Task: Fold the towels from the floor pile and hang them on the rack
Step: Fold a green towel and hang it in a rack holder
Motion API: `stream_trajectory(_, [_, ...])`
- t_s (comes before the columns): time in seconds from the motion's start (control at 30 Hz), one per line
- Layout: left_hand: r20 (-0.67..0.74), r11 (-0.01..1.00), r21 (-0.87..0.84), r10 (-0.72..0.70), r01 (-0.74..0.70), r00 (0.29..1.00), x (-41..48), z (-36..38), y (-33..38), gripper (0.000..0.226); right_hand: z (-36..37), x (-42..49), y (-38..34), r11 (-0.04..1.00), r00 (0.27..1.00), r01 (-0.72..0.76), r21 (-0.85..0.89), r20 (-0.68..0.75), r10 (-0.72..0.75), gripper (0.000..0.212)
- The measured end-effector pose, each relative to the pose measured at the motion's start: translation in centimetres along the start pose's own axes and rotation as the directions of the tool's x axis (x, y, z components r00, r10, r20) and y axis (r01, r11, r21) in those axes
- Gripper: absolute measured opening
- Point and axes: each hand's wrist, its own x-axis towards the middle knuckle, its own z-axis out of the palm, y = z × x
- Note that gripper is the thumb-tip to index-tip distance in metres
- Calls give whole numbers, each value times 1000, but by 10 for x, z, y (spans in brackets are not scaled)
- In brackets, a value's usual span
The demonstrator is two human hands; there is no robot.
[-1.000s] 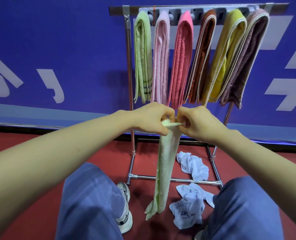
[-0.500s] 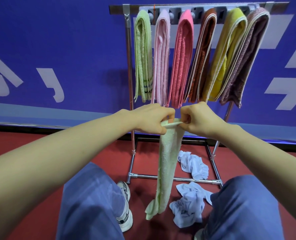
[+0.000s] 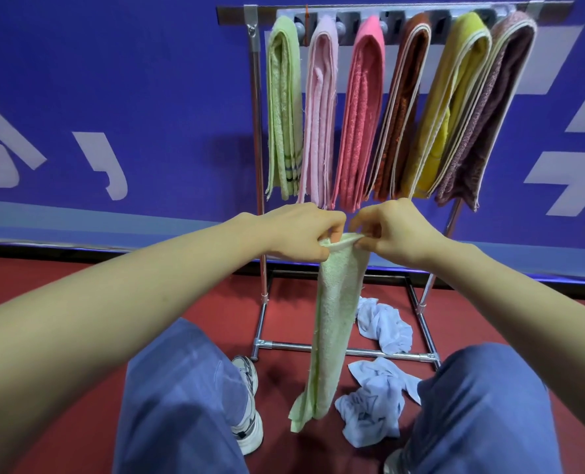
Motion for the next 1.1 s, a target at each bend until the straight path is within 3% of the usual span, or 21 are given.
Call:
stream_trajectory(0.17, [-59, 1000, -1, -3, 3, 998, -2, -2, 0, 20, 0, 1, -3, 998, 998, -57, 8, -34, 57, 10])
stream_trajectory(0.43, [-158, 997, -74, -38, 27, 987, 0, -3, 1, 14, -3, 0, -3, 990, 991, -127, 63, -30, 129, 16])
stream_trajectory(0.63, [-128, 971, -236, -79, 47, 989, 5, -1, -2, 30, -2, -2, -3, 986, 988, -143, 91, -42, 147, 17])
stream_trajectory(0.73, [-78, 973, -218, -90, 71, 993, 5, -4, 1, 40, -1, -1, -2, 981, 985, -157, 111, -52, 164, 16])
stream_trajectory(0.9, [-87, 989, -119, -95, 85, 992, 9, -12, 8, 32, -7, 6, -3, 977, 980, -177, 118, -74, 186, 13])
stream_trajectory(1.1, [-121, 965, -246, -124, 91, 985, 9, -24, 11, 33, -6, 3, 3, 940, 972, -218, 263, -23, 233, 21])
